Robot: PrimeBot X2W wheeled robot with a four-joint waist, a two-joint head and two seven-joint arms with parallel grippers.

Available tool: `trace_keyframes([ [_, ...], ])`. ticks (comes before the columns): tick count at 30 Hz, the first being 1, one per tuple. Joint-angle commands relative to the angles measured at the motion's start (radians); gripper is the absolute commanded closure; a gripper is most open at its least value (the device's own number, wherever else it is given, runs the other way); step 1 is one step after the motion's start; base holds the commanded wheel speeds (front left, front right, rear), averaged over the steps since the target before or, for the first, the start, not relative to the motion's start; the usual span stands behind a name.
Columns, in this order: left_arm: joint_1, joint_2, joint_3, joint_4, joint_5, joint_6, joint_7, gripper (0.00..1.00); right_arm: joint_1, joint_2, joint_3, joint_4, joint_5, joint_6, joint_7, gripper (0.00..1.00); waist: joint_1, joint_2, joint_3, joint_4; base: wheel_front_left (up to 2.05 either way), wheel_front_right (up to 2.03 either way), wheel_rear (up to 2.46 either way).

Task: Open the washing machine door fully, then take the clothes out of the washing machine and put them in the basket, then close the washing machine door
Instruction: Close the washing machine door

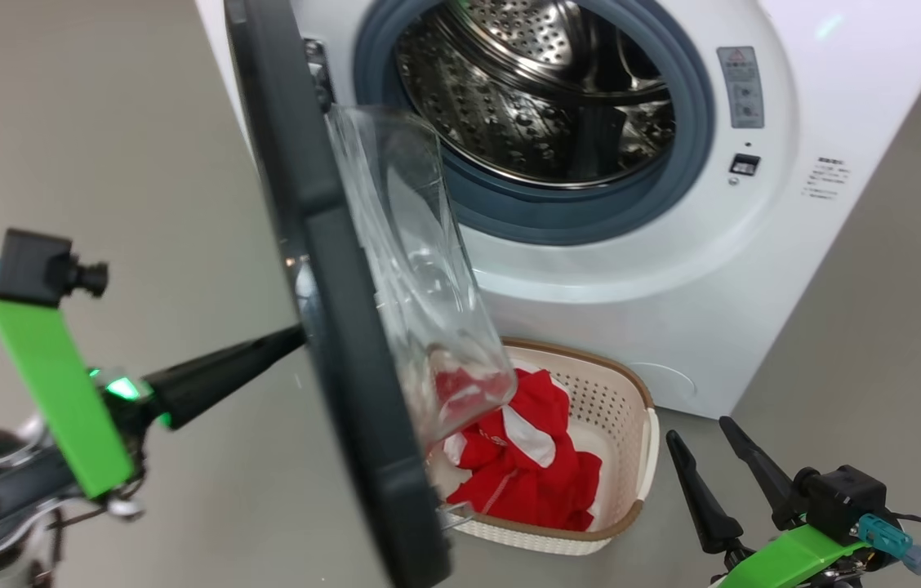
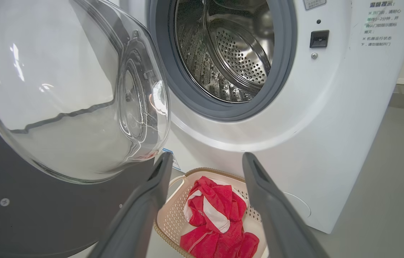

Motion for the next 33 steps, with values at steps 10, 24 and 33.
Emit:
trace_keyframes([
  [10,-0.16,-0.122,-0.104,0.006,0.102,-0.007,-0.203,1.0,-0.026,0.002,-0.008,-0.037,-0.017,0.005,-0.006,0.0,0.0,0.0,0.037,-0.064,0.0,0.0,0.0],
  [24,-0.343,-0.221,-0.279,0.193,0.16,-0.007,-0.474,1.0,-0.053,0.025,-0.087,-0.064,-0.04,0.005,-0.006,0.0,0.0,0.0,0.105,-0.157,0.0,0.0,0.0],
  [33,-0.414,-0.189,-0.329,0.293,0.133,-0.007,-0.595,1.0,-0.06,0.038,-0.106,-0.077,-0.051,0.005,-0.006,0.0,0.0,0.0,0.143,-0.242,0.0,0.0,0.0],
])
